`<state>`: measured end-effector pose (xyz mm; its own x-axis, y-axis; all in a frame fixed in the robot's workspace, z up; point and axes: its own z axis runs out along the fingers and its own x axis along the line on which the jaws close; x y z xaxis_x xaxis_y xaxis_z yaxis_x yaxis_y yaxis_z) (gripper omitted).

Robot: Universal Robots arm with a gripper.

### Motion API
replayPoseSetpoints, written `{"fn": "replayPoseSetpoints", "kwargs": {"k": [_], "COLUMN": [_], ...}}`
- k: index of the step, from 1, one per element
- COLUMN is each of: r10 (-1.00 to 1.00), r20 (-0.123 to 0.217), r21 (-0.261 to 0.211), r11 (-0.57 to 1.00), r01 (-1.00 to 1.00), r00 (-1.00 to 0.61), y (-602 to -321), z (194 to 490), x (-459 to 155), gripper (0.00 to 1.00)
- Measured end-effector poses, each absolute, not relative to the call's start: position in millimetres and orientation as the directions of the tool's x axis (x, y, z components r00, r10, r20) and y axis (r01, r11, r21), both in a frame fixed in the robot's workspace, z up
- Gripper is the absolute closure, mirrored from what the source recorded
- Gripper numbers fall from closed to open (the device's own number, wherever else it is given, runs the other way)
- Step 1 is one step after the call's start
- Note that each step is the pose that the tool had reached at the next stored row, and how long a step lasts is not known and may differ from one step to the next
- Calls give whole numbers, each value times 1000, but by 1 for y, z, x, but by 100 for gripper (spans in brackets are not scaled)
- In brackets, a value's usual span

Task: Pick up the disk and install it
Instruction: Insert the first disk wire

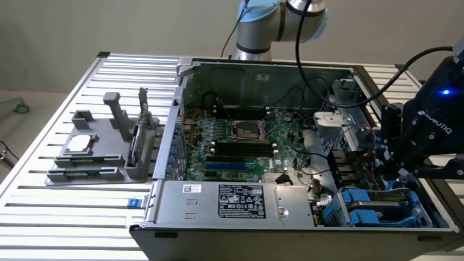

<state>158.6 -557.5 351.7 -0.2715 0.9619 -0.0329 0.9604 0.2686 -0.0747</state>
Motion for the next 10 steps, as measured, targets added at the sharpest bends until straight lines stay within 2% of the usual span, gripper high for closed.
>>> {"fn": "replayPoseSetpoints", "kwargs": {"k": [10], "r10": [984], "r20": [-63], "r21": [-81], "r11": [163], "r01": [983], "r00": [-168], "y": [-558], "z": [352], "x": [159], "gripper": [84]}}
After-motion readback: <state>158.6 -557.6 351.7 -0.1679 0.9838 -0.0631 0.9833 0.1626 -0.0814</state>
